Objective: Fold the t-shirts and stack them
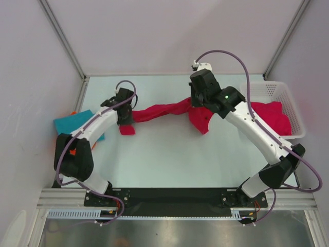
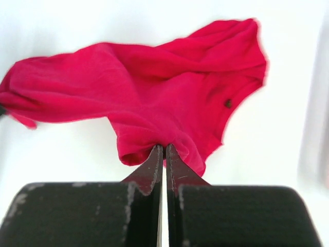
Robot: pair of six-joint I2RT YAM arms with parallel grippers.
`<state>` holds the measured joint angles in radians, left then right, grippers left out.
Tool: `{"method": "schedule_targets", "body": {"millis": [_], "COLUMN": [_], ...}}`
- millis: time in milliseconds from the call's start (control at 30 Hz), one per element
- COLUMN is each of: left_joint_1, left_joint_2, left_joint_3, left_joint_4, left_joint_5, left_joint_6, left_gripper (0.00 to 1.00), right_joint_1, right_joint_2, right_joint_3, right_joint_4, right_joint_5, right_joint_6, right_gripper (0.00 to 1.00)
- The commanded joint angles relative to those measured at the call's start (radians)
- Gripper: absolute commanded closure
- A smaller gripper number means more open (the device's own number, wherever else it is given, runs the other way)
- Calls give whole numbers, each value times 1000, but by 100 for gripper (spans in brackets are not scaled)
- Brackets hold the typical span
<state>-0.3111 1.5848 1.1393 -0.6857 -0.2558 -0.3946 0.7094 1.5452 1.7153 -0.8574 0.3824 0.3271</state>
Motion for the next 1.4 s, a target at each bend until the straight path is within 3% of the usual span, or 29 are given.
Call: {"method": "schedule_targets", "body": {"millis": [0,300,533,800,867,1067,1167,1267,1300,1367], "left_joint_1": [20,53,56,72,116,236,274,302,306,308], "left_joint_2": [-135,-308,-405,-365,-330,-131,59,228,341,372], "left_joint_3": [192,630,792,849,834,850,983,1215,1373,1409], "left_joint_4": [-116,-403,-517,-500,-453,-313,-310,-362,-382,-344], "left_joint_5": [-54,-71,-97,-109,-56,53,96,147,156,167], "left_joint_6": [48,114,112,149,158,168,162,149,146,137], "left_gripper": [100,100,100,99,99,99,100,100,100,100], "right_joint_1": [-31,-36,-24,-37,-60,-318,-418,-505,-521,-559], "right_joint_2": [-97,-232,-272,-220,-163,25,127,286,353,381], "right_joint_3": [131,393,578,592,592,612,710,906,955,1044], "right_joint_4": [-74,-239,-333,-296,-286,-218,-195,-207,-212,-197], "right_joint_5": [95,202,201,233,227,49,3,-23,-34,-46], "right_joint_6": [-45,-46,-22,-68,-89,-109,-120,-134,-143,-145], "right_gripper": [100,100,100,100,100,100,100,100,100,100]}}
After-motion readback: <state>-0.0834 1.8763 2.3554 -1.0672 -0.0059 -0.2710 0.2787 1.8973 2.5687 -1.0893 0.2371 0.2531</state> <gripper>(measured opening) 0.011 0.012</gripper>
